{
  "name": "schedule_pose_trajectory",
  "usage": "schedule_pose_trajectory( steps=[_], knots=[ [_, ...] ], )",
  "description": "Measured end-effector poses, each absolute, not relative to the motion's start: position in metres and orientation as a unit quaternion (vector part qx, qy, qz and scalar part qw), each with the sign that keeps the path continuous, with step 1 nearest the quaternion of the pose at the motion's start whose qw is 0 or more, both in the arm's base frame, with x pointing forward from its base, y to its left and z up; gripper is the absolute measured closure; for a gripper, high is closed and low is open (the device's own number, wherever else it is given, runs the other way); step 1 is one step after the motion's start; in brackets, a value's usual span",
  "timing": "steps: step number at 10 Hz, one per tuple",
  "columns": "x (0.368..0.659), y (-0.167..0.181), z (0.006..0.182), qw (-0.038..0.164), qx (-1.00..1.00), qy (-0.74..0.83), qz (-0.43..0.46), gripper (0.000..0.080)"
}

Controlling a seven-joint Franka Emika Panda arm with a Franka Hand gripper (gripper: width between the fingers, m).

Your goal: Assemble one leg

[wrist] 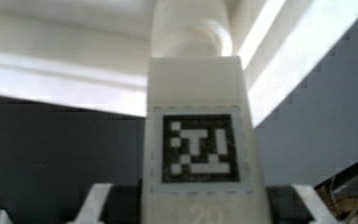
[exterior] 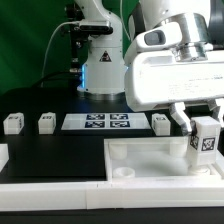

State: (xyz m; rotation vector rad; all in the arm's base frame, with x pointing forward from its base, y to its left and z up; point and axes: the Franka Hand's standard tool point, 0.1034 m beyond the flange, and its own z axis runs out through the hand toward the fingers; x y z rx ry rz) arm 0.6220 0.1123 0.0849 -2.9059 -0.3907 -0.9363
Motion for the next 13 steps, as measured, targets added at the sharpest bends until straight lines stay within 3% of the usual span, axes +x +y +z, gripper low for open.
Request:
schedule_pose_trajectory(
  steps=[8,9,10,11,12,13],
  knots=[
    [0.6222,0.1139,0.0819,0.033,-0.945,-0.128,-0.299,0.0506],
    [0.6230,0.1139,0.0845,0.033,-0.945,-0.128,-0.299,0.0417],
    [0.6236,0.1138,0.0863,0.033,-0.945,-0.128,-0.300,0.0417],
    [0.6242,0.1136,0.0877,0.033,-0.945,-0.128,-0.300,0.0238],
    [0.6242,0.1135,0.0878,0.032,-0.945,-0.128,-0.300,0.0168],
    [0.6242,0.1128,0.0876,0.032,-0.945,-0.128,-0.300,0.0155]
  ],
)
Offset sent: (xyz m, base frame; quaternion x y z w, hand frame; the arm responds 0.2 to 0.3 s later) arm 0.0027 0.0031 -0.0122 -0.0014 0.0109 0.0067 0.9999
